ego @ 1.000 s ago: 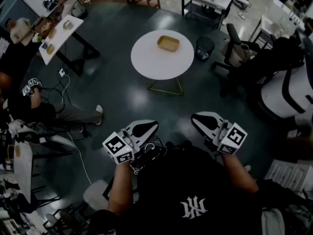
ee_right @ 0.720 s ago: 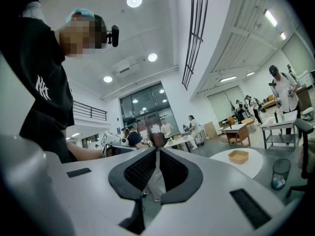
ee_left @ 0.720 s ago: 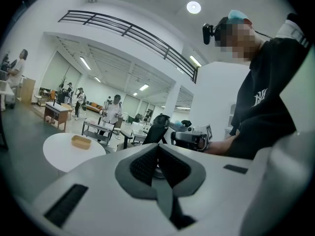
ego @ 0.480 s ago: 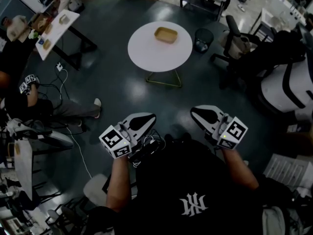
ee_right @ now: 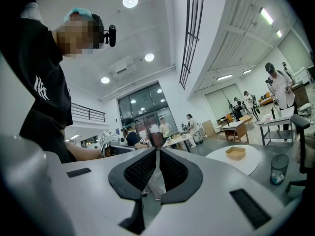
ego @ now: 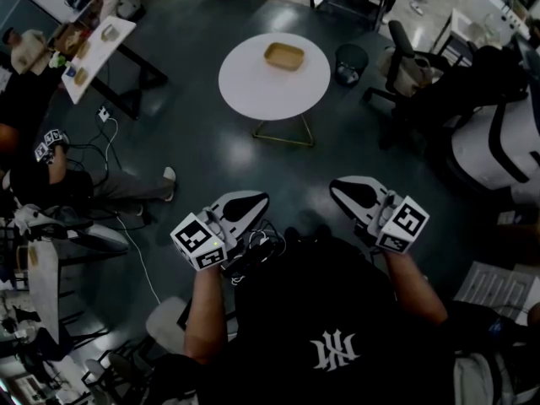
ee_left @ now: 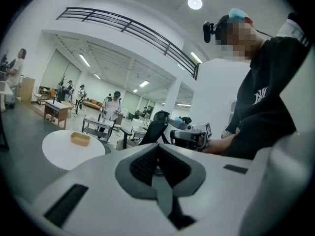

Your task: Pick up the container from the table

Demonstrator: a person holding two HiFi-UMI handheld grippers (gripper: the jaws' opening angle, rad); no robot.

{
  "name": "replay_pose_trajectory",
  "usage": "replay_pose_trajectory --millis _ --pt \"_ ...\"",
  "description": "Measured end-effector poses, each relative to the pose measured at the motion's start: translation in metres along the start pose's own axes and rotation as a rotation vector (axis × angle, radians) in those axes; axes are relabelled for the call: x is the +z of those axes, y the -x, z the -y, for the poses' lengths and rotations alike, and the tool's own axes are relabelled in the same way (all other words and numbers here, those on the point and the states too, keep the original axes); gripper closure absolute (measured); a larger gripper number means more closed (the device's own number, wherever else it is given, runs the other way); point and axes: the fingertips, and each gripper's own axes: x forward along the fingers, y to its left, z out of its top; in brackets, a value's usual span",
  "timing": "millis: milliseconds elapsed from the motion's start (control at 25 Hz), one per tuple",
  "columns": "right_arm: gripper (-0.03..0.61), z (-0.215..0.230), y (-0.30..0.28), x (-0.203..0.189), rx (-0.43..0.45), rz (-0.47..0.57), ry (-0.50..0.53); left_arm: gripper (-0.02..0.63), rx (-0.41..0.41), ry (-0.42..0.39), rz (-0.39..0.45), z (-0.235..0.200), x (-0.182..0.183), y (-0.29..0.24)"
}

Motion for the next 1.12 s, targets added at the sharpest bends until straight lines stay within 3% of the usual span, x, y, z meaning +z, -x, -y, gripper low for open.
replay_pose_trajectory --millis 1120 --pt "0.529 0.039 0.041 0.003 -0.005 0.019 -0.031 0.611 -0.004 -0.012 -0.034 0.010 0.006 -0.045"
